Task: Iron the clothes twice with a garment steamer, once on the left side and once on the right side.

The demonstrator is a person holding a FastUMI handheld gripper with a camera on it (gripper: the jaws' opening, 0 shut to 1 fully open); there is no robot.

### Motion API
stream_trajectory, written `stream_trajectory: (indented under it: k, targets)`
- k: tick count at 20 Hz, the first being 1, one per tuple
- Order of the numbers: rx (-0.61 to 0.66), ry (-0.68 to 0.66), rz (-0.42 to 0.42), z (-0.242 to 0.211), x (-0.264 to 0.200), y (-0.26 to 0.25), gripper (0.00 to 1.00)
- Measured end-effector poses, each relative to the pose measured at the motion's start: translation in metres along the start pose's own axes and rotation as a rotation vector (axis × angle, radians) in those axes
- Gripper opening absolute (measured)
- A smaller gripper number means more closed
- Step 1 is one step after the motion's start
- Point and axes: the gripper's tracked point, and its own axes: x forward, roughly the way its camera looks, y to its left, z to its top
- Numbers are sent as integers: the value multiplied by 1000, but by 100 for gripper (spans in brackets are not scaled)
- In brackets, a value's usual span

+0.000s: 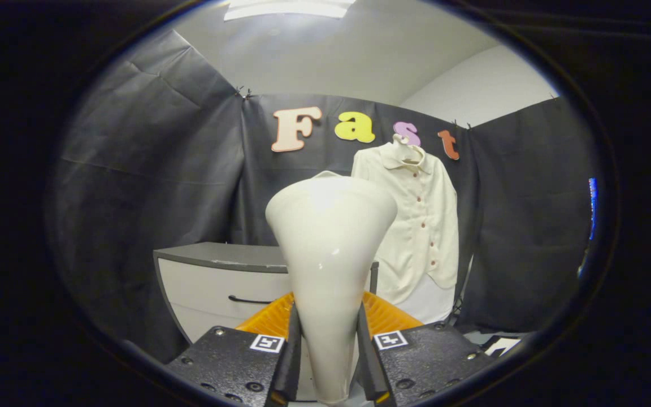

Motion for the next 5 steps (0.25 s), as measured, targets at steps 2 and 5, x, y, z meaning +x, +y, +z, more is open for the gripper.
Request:
stream_trajectory:
  k: [2, 5]
  targets:
    - [-9, -13, 7, 6, -1, 2, 43]
    - [-16, -19, 8, 10, -3, 1, 43]
